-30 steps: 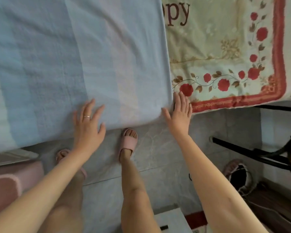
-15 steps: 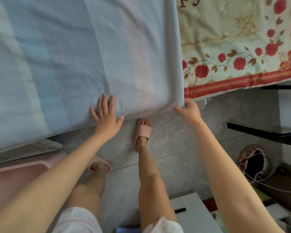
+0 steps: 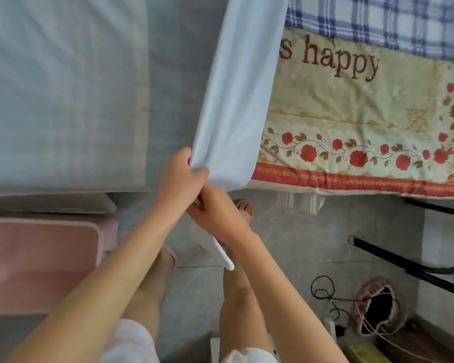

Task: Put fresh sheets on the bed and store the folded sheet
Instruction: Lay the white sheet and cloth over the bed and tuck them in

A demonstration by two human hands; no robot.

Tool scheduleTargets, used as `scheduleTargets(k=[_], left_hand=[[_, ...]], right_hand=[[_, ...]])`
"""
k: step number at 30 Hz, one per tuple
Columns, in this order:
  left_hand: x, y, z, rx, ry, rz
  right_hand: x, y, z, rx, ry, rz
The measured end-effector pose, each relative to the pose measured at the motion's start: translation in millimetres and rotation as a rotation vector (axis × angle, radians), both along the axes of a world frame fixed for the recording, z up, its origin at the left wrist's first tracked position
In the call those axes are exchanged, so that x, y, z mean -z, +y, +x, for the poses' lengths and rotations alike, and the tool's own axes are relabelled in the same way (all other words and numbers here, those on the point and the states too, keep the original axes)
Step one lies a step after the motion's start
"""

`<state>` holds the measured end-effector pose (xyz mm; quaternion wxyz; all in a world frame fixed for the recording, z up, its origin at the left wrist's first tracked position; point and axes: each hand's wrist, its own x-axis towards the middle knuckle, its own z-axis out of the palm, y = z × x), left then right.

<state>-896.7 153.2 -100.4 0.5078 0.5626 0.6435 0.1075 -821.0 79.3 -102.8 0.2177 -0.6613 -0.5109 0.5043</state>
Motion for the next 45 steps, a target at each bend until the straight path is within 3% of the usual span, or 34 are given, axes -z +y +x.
scheduleTargets(k=[3,5,9,12,15,17,25,28,33,39,45], left_hand=[[-14.2,24.7,-61.3,-0.182,-0.016,0.037],[-22.7,40.9,-105.2,-0.265,0.037,0.109],[-39.7,62.6,-173.9,-0.280,0.104,0.267],[-47.2,68.6,-194.8,-0.218,0.123,0.340],[-51.0,75.2,-236.3,-0.234,0.132,0.372],[-48.5,81.6,-255.2,-0.267,0.154,0.375],[-23.9,91.4,-303.1,-0.489,0.161,0.223],[-22.7,103.7,-301.7,-0.563,0.203,0.240],[-16.1,135.6,-318.7,-0.692,0.333,0.309],[-12.5,165.9,-377.8,-0.876,0.440,0.444],[21.6,151.1,-463.8,-1.068,0.525,0.383]], right_hand=[[-15.1,31.6,-41.3,-0.241,-0.001,0.060],[-25.4,56.8,-64.2,-0.260,-0.107,0.147],[-50.0,120.8,-89.6,-0.097,-0.273,0.325],[-53.9,184.4,-99.0,-0.312,-0.504,0.355],[-53.8,243.8,-146.0,-0.693,-0.541,0.267],[-53.9,276.4,-165.2,-0.822,-0.598,0.184],[-24.6,362.6,-197.6,-0.904,-0.744,-0.011],[-12.3,380.1,-192.0,-0.864,-0.620,-0.069],[-24.7,425.6,-217.3,-0.569,-0.578,0.188],[-35.2,481.5,-297.3,-0.636,-0.346,0.466],[-10.2,496.4,-415.8,-0.836,-0.250,0.469]])
